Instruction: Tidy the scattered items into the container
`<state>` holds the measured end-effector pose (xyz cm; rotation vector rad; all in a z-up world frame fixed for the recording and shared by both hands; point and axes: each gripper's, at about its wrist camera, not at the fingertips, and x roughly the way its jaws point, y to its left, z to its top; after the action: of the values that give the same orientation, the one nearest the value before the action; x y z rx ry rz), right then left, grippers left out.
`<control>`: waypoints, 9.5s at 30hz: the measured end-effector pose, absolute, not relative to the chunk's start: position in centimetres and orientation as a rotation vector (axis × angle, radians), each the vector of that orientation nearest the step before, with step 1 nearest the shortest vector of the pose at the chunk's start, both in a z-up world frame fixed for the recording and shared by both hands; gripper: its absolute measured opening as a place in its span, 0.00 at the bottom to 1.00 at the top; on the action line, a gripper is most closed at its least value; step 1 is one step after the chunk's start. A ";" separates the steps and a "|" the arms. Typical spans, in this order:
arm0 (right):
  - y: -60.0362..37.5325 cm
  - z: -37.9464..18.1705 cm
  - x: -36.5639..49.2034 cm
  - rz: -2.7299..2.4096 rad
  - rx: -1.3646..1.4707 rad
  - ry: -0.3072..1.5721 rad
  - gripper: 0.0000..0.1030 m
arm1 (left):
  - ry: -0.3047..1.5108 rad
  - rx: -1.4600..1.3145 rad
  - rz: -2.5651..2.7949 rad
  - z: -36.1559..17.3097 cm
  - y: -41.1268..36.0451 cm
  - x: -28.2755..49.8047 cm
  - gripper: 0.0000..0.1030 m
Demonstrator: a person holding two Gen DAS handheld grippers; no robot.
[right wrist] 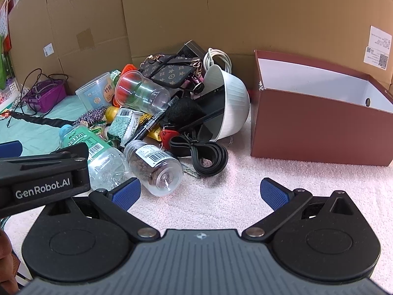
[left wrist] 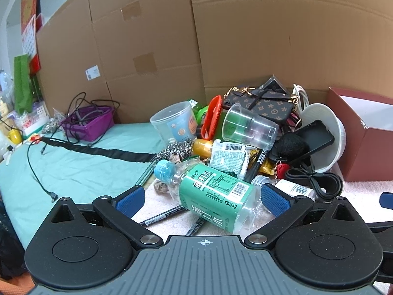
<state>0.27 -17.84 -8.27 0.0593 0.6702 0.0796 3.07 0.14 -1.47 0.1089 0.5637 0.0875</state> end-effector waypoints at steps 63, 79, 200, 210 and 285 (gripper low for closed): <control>-12.3 -8.2 2.9 0.337 -0.043 0.593 0.88 | 0.557 0.007 -0.070 -2.0 7.5 5.5 0.93; -8.4 -8.7 1.9 0.543 -0.120 0.628 0.83 | 0.622 -0.081 -0.019 -3.5 11.8 6.9 0.93; -36.6 -6.2 14.3 0.461 -0.011 0.600 0.77 | 0.727 0.084 -0.606 -1.3 -23.8 22.4 0.56; -35.4 -6.5 14.0 0.404 -0.030 0.585 0.87 | 0.641 0.090 -0.586 -0.6 -23.6 21.2 0.94; -16.8 -10.3 -3.7 0.247 -0.003 0.508 1.00 | 0.550 -0.067 -0.256 -4.2 3.0 1.2 0.96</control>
<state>-3.73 -16.83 -10.27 -0.0027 0.5078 0.2467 1.22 3.04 -4.23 -0.0670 0.5501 -0.2558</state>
